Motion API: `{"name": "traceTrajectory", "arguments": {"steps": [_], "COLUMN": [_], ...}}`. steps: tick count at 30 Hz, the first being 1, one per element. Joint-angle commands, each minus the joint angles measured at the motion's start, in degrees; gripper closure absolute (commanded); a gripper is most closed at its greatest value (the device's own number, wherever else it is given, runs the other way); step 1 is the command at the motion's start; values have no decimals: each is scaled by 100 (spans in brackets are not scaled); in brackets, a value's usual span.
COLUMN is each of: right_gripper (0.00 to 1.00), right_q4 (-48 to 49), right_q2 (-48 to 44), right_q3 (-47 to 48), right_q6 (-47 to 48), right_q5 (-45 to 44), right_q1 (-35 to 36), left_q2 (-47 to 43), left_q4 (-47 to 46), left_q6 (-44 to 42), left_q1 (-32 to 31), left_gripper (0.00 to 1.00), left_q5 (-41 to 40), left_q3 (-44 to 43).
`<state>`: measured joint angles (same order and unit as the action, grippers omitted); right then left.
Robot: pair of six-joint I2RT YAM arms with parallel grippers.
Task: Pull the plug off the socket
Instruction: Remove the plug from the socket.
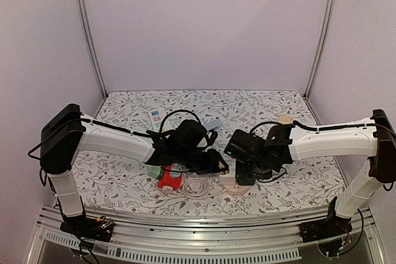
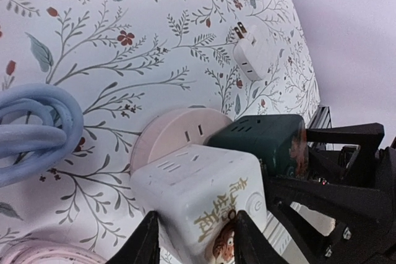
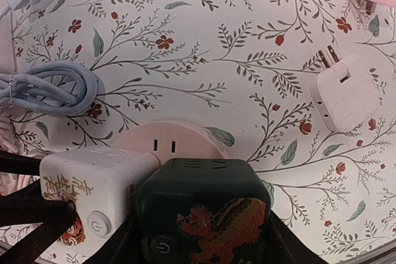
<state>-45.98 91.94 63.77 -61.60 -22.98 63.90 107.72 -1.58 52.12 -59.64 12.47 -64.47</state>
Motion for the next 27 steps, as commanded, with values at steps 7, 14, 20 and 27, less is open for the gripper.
{"name": "traceTrajectory", "arguments": {"steps": [7, 14, 20, 27], "right_gripper": [100, 100, 100, 100], "right_q4": [192, 779, 861, 89], "right_q2": [-83, -620, -724, -440], "right_q3": [362, -245, -351, 295], "right_q6": [35, -186, -233, 59], "right_q5": [-267, 126, 170, -463], "right_q1": [264, 2, -39, 291], "left_q2": [504, 547, 591, 642], "left_q4": [1087, 1106, 1157, 1195], "left_q6": [-210, -211, -245, -253], "left_q1": [-197, -228, -253, -266], "left_gripper": [62, 62, 63, 63], "left_q5": [-175, -167, -176, -178], "left_q3": [57, 9, -69, -125]}}
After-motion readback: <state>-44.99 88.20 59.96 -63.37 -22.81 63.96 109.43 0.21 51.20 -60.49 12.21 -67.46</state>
